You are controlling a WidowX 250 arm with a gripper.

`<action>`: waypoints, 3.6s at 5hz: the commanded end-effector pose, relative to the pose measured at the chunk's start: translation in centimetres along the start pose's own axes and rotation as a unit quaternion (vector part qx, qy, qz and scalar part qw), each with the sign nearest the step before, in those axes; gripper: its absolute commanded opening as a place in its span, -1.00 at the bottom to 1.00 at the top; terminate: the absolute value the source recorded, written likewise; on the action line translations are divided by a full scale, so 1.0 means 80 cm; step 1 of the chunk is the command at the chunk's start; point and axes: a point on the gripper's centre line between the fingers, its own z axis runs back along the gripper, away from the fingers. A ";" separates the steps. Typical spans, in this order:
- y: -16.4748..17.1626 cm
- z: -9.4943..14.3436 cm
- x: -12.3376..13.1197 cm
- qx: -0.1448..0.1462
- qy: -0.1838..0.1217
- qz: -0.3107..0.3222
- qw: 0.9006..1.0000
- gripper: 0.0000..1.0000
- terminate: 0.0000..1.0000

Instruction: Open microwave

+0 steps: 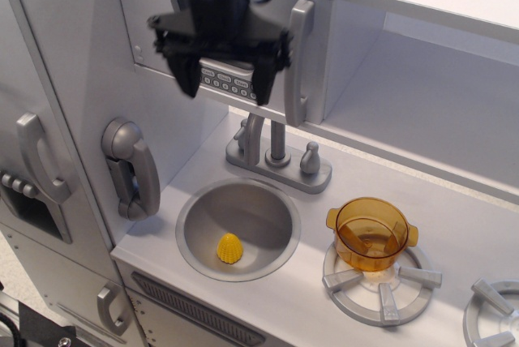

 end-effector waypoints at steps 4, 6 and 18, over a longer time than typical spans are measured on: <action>-0.048 0.014 0.066 -0.017 -0.102 -0.035 0.994 -1.00 -1.00; -0.041 0.014 0.057 -0.029 -0.088 -0.048 0.995 -1.00 -1.00; -0.063 0.036 0.061 -0.032 0.048 -0.064 0.996 1.00 -1.00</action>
